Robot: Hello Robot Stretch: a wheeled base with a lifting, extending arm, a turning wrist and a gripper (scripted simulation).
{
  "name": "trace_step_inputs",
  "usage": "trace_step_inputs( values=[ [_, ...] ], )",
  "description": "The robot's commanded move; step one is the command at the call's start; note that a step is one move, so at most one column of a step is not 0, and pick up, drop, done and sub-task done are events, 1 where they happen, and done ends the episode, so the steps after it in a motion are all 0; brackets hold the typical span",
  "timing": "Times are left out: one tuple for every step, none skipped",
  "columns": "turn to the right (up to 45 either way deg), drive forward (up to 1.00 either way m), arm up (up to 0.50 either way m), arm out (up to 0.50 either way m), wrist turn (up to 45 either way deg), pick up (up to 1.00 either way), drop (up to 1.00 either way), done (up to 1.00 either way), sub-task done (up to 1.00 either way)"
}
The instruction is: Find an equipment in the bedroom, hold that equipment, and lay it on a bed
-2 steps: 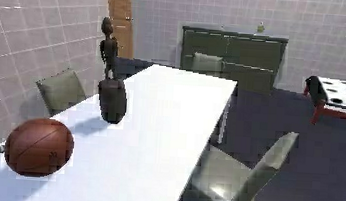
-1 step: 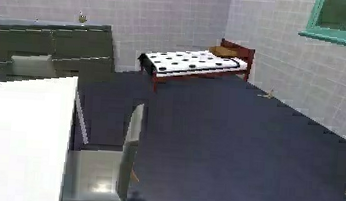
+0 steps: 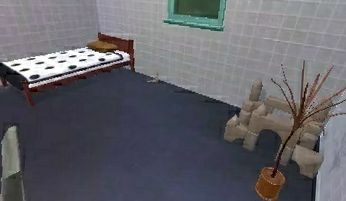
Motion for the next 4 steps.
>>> trace_step_inputs(
  values=[
    [0.0,0.25,0.0,0.0,0.0,0.0,0.0,0.0,0.0],
    [45.0,0.0,0.0,0.0,0.0,0.0,0.0,0.0,0.0],
    [45.0,0.0,0.0,0.0,0.0,0.0,0.0,0.0,0.0],
    [42.0,0.0,0.0,0.0,0.0,0.0,0.0,0.0,0.0]
  ],
)
